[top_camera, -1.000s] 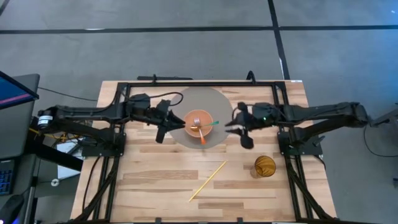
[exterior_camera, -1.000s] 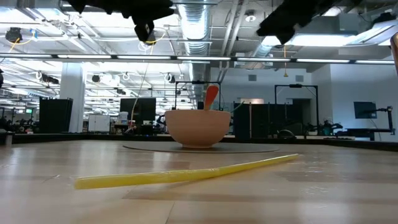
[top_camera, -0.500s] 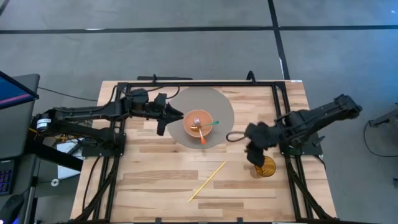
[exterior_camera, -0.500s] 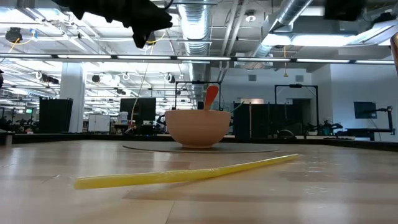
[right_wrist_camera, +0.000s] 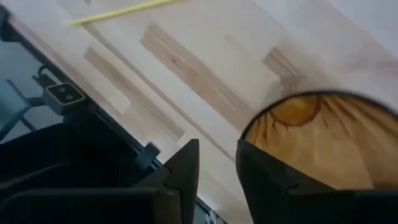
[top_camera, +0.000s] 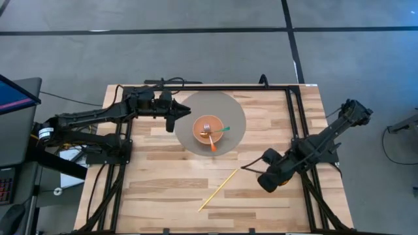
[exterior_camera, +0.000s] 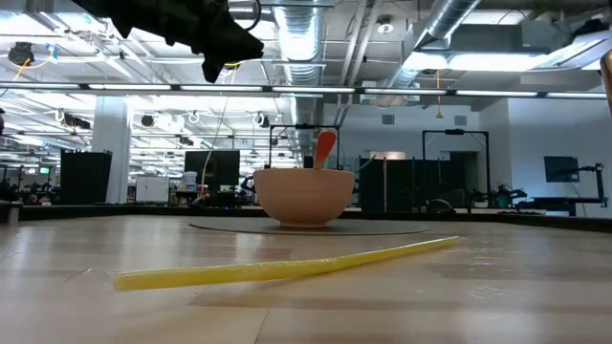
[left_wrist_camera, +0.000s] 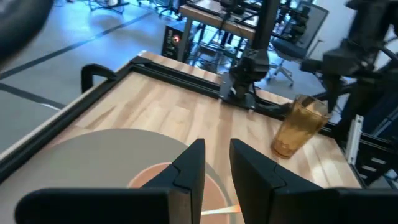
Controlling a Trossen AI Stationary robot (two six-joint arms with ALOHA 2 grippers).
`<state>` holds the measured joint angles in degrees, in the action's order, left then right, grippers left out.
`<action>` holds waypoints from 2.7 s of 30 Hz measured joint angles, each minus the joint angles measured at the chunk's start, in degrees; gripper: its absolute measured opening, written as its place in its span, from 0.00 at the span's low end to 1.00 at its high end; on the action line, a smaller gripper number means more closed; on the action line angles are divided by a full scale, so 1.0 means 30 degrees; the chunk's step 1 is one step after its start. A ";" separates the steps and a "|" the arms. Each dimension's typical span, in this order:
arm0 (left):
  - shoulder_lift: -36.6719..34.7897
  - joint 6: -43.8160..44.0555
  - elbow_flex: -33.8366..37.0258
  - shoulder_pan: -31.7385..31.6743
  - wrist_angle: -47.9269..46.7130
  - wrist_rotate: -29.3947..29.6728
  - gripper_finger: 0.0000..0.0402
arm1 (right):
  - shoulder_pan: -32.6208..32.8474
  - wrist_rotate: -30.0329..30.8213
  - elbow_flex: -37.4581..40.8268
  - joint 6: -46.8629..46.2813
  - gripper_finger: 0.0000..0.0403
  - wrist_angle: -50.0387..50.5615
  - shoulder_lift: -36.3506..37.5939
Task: Pick & Place Utensil
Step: Put the brown cup to the right side of the orange bowl on the gray table placemat
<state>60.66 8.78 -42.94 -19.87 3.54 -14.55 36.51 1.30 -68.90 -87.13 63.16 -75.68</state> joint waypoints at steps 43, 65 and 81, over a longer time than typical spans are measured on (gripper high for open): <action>0.0007 0.0007 -0.0007 -0.0703 0.0235 -0.0007 0.19 | -0.7054 0.8466 -0.2550 2.1927 0.01 0.6188 -0.1582; 0.0012 0.0015 -0.0007 -0.0693 0.0214 -0.0010 0.19 | -1.9370 0.2285 -0.2550 3.9189 0.01 -0.3096 -0.4609; 0.0029 0.0015 -0.0007 -0.0688 0.0180 -0.0015 0.19 | -1.9358 0.1847 -0.4036 4.0100 0.06 -0.2264 -0.7528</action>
<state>60.75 8.82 -42.96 -21.93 4.08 -14.59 -21.56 6.84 -81.01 33.17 56.37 -98.26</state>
